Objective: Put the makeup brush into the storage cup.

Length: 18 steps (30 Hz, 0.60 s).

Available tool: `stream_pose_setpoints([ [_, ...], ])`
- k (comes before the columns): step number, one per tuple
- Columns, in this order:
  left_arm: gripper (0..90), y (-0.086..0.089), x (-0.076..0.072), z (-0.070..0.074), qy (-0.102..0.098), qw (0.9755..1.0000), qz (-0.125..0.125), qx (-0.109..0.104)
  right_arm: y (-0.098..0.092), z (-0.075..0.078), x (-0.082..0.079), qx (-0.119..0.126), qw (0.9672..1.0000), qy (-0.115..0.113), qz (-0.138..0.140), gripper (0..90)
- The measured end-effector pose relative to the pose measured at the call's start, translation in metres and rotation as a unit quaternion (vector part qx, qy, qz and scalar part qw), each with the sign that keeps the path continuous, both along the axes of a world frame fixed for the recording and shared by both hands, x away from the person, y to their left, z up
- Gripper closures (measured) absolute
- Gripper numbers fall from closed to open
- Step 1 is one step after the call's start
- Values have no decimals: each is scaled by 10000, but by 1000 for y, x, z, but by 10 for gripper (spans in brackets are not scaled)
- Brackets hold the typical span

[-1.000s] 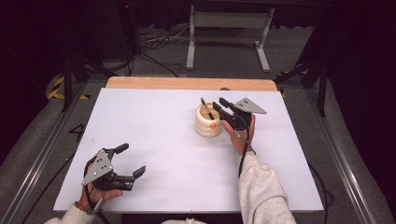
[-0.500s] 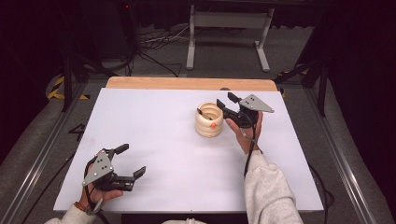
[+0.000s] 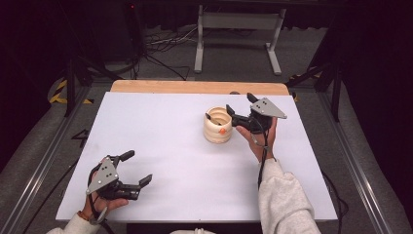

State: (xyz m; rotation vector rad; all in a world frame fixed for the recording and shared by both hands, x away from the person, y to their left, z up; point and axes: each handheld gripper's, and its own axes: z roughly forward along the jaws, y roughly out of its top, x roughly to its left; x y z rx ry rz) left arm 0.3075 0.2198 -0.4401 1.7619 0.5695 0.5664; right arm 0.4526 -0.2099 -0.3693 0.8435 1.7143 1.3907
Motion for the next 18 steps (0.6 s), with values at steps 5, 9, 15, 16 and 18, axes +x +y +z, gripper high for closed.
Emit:
stream_pose_setpoints([
  [5,63,-1,0,0,11,10000,-12,3,1,2,-2,-167,9998,-24,-57,116],
  [9,62,-1,0,0,12,10000,-8,-5,2,4,-5,-276,9996,-71,-65,111],
  [15,62,-1,1,-1,11,10000,24,21,3,6,-9,-341,9990,-84,-286,119],
  [16,63,-1,1,-1,10,10000,23,19,2,7,-10,-324,9990,-109,-296,119],
  [18,62,-1,0,0,-1,10000,12,53,-1,9,-12,-260,9991,-137,-298,119],
])
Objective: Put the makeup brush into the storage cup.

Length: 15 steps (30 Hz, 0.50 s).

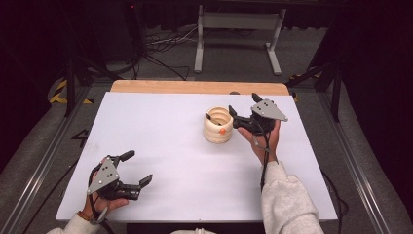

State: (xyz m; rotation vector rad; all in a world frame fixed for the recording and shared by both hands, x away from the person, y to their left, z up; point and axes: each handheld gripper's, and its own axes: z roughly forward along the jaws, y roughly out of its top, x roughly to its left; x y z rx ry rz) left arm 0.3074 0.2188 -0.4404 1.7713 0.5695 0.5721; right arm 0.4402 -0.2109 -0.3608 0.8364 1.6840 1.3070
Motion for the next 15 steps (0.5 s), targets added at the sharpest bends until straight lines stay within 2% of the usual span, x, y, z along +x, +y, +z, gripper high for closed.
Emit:
stream_pose_setpoints([
  [15,61,-1,1,-1,-8,10000,-13,8,-10,3,-11,41,10000,-41,3,106],
])
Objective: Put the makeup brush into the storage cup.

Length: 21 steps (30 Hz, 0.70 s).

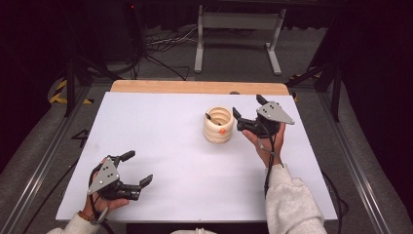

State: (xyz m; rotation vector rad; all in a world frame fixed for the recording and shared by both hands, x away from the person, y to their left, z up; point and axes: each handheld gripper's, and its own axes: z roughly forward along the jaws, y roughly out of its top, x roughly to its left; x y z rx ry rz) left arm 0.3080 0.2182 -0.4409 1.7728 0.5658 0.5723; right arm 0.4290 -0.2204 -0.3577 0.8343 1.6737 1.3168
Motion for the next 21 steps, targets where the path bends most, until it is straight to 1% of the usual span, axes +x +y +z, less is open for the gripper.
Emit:
stream_pose_setpoints([
  [6,61,-1,0,0,11,10000,3,12,-4,-1,-6,22,10000,-19,22,105],
  [11,61,-1,0,0,22,10000,0,20,-6,-1,-9,-12,10000,-23,31,105],
  [18,60,-1,0,0,31,10000,-4,41,-8,-3,-18,-142,9999,-60,67,104],
  [21,60,-1,1,-1,13,10000,4,10,-8,-3,-21,-223,9997,-74,98,103],
])
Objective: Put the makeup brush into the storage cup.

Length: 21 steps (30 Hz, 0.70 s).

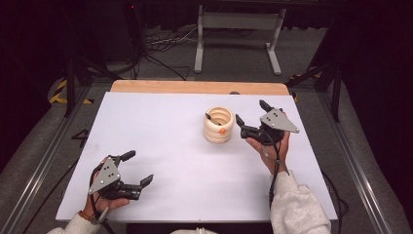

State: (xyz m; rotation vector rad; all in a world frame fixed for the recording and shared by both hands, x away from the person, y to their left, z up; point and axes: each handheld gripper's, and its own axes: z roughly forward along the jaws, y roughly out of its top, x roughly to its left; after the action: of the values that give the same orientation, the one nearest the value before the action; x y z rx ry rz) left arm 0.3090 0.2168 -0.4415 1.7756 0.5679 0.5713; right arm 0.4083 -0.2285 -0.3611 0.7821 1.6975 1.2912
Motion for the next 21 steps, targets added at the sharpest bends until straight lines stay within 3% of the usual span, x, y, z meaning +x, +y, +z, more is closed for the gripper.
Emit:
stream_pose_setpoints([
  [5,60,0,0,0,4,10000,2,12,0,2,-7,-107,9999,-100,38,102],
  [21,60,1,-1,1,2,10000,3,23,-5,-2,-23,-213,9996,-128,93,100],
])
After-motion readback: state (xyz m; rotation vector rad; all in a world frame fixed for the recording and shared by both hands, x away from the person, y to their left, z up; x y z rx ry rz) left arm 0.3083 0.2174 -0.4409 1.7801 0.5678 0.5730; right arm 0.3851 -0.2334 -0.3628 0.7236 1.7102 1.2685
